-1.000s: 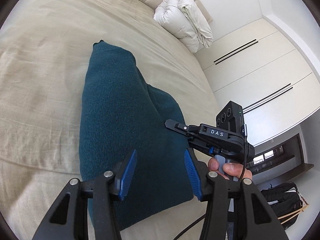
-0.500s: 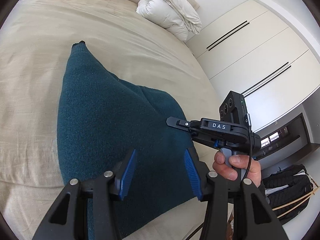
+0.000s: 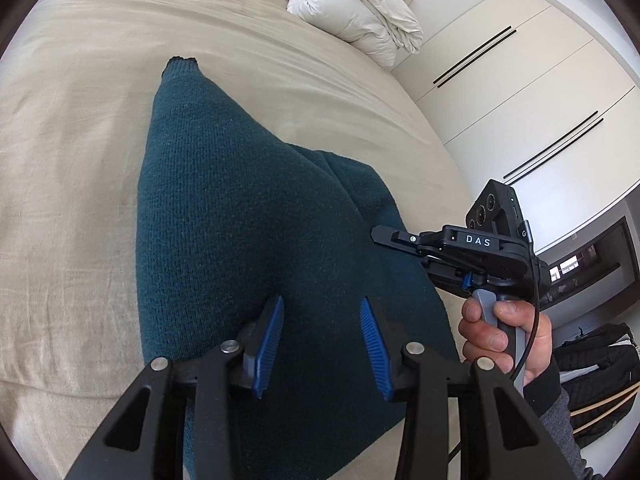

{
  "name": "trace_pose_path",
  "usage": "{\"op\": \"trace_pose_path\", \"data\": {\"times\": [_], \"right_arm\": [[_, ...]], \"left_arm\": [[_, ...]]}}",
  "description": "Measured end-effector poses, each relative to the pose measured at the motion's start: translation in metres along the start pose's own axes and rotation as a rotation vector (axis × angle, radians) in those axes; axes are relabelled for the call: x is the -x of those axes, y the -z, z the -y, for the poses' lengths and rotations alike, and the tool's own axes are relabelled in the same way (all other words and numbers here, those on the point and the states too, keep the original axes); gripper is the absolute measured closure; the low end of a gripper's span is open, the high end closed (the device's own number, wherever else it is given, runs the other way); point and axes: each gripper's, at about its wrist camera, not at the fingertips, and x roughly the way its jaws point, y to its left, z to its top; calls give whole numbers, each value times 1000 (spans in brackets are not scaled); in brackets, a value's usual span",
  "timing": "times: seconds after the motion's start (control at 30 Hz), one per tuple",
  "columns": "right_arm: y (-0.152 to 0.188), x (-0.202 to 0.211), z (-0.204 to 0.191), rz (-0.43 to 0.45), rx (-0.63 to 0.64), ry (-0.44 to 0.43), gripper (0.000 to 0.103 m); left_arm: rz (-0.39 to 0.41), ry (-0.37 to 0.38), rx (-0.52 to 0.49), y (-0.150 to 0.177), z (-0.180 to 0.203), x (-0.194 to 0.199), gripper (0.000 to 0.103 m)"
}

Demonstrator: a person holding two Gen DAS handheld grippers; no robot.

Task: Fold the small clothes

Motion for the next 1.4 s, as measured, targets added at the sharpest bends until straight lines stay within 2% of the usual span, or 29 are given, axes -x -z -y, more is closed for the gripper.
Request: {"op": "trace_pose_path", "data": {"times": [0.1, 0.17, 0.2, 0.27, 0.37, 0.47, 0.5, 0.53, 0.6, 0.67, 0.83, 0.9, 0.97, 1.07, 1.13, 1.23, 1.27, 1.3, 1.33, 1.4], "right_arm": [[8, 17, -9, 39, 13, 63, 86], [11, 33, -23, 88, 58, 137, 86], [12, 40, -30, 113, 73, 140, 86], [10, 47, -44, 126, 88, 68, 86], [5, 36, -63, 87, 105, -61, 86], [-6, 13, -64, 53, 87, -108, 86], [-10, 3, -58, 42, 59, -114, 86], [-15, -7, -49, 29, 16, -103, 86], [-21, -26, -32, 6, -28, -69, 87], [-24, -34, -21, 13, -44, -107, 92], [-24, -32, -20, 11, -9, -95, 95], [-22, -26, -24, 20, -20, -59, 93], [-13, -13, -41, 46, 23, -24, 89], [8, 4, -65, 45, 85, -95, 89], [25, 3, -73, 25, 115, -100, 89], [40, -13, -57, -16, 108, -32, 89], [41, -18, -47, -20, 85, -36, 90], [42, -22, -39, -17, 71, -59, 97], [41, -20, -32, -7, 42, -64, 100], [43, -10, -30, 9, 6, -56, 98]], "left_arm": [[8, -1, 11, -6, 2, 13, 64], [61, -15, -21, -15, 8, 29, 59], [78, -21, -36, -21, 10, 34, 55], [82, -30, -48, -38, 10, 33, 55], [63, -60, -39, -67, 1, 18, 55], [6, -73, -4, -89, -14, -7, 56], [-15, -88, -5, -90, -18, -16, 59], [-29, -103, -8, -90, -21, -25, 64], [-42, -128, -39, -88, -20, -38, 67], [-38, -153, -68, -83, -18, -44, 68], [-44, -233, -144, -81, -8, -62, 68], [-60, -234, -136, -84, -9, -60, 67], [-55, -237, -120, -84, -5, -48, 70], [-21, -223, -159, -67, 11, -17, 73], [-26, -234, -189, -47, 15, -8, 73], [-34, -248, -202, -31, 6, -16, 73], [-41, -232, -181, -32, 1, -21, 74], [-44, -224, -162, -34, -1, -24, 76], [-50, -230, -154, -38, 0, -27, 78], [-60, -253, -164, -41, 5, -28, 78]]}}
